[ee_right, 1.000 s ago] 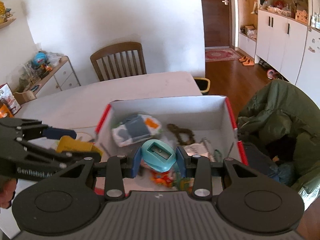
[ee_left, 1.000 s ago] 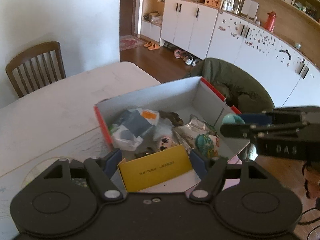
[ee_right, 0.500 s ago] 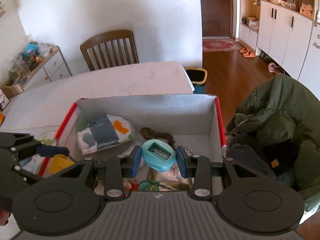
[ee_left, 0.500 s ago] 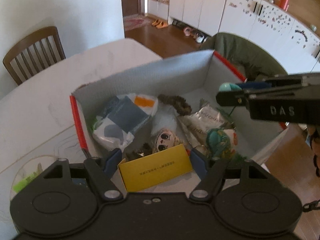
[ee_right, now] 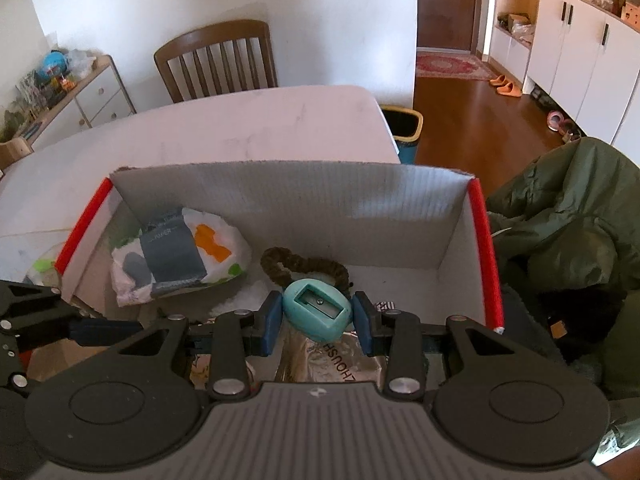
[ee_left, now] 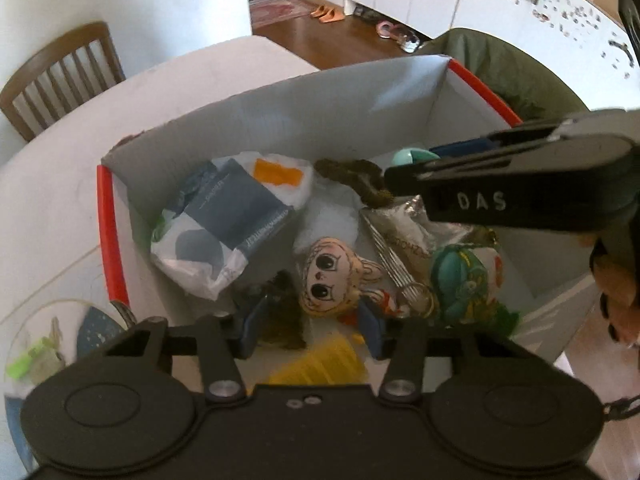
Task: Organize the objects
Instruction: 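Lower both items into the shoebox and open both tools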
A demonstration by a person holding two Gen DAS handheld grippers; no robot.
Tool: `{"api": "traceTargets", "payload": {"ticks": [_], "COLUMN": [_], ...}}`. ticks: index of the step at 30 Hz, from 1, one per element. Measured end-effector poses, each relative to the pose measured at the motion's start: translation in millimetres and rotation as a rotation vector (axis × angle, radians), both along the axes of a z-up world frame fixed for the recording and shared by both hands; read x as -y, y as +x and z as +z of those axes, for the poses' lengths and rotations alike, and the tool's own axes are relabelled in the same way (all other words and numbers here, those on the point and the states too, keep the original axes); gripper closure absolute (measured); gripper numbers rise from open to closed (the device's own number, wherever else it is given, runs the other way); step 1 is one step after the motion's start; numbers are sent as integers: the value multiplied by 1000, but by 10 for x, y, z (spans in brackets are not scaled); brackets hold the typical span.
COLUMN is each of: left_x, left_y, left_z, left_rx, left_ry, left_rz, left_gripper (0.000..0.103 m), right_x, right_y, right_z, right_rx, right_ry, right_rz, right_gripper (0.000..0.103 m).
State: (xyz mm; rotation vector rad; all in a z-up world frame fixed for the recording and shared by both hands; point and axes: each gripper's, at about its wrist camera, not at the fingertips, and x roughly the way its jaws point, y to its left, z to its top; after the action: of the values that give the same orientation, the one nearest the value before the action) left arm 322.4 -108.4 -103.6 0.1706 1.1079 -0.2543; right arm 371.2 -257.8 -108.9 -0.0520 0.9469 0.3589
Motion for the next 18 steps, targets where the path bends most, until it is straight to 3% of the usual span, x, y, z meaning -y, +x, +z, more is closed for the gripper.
{"api": "traceTargets", "payload": {"ticks": [12,16,18], "left_x": [35,27,28], "left_y": [-1,-21,-42], "left_z": [-69,-56,-36], "left_rx": [-16,-10,-1], "left_ry": [-8,-21,-27], "left_rz": [8,12,12], "left_gripper": [52,40,40], "right_x": [-53,-40,-35], "right_y": [19,-25,-62], "right_z": [-81,-41,-20], "right_rx": [-42,-42,-34], "right_ry": [-21,-16,-19], "right_rz": [35,54,56], "right_gripper": [66,61,59]}}
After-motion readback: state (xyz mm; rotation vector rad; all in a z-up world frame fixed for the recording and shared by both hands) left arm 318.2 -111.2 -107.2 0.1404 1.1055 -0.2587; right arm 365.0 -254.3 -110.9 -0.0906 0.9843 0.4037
